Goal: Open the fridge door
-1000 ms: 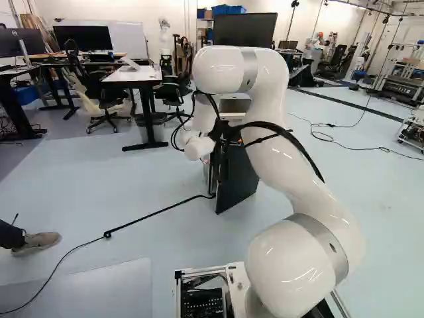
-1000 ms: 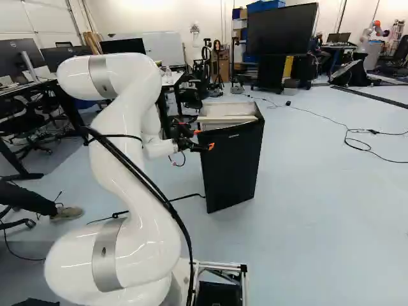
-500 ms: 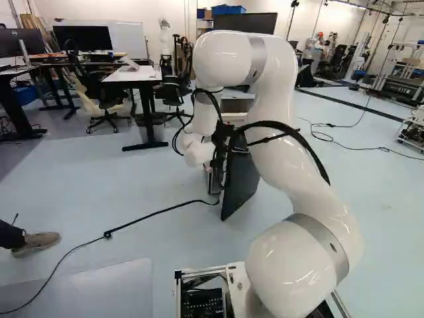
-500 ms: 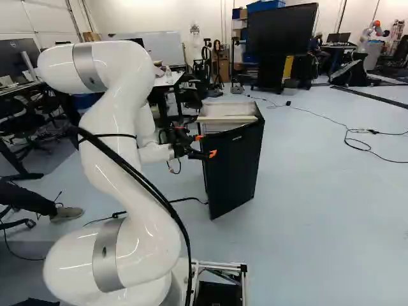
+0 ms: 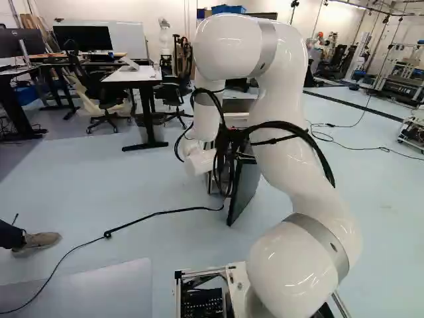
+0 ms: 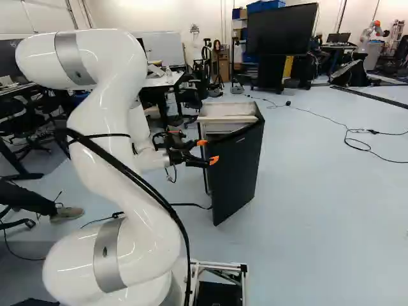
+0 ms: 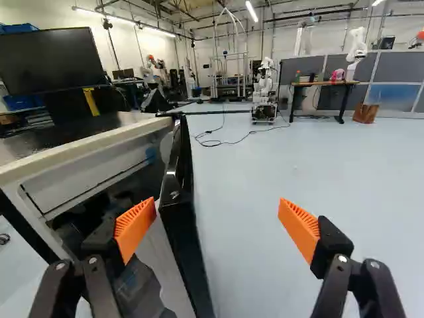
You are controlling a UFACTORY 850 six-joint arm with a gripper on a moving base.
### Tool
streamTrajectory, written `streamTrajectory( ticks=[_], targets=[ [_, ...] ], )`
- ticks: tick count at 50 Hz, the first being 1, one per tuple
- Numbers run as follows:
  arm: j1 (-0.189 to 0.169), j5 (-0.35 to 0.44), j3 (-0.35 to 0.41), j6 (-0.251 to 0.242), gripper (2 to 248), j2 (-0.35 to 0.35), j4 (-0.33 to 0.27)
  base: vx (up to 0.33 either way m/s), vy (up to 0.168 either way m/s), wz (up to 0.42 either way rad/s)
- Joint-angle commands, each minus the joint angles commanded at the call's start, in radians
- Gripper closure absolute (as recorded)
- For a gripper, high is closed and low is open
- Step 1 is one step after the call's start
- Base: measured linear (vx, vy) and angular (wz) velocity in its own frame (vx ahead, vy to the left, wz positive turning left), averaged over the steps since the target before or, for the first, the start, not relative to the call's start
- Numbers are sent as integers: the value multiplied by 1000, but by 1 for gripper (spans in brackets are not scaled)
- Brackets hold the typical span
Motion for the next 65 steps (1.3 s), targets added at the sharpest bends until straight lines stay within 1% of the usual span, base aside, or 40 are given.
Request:
streamTrajectory(
  ticks=[10,18,34,47,65],
  targets=[
    [8,2,29,0,3,14,4,0,0,0],
    [9,2,31,0,3,15,9,0,0,0],
    [6,12,31,0,3,15,41,0,0,0],
    [-17,26,22,0,3,11,74,0,0,0],
    [-61,48,3,0,3,3,129,0,0,0]
  ],
)
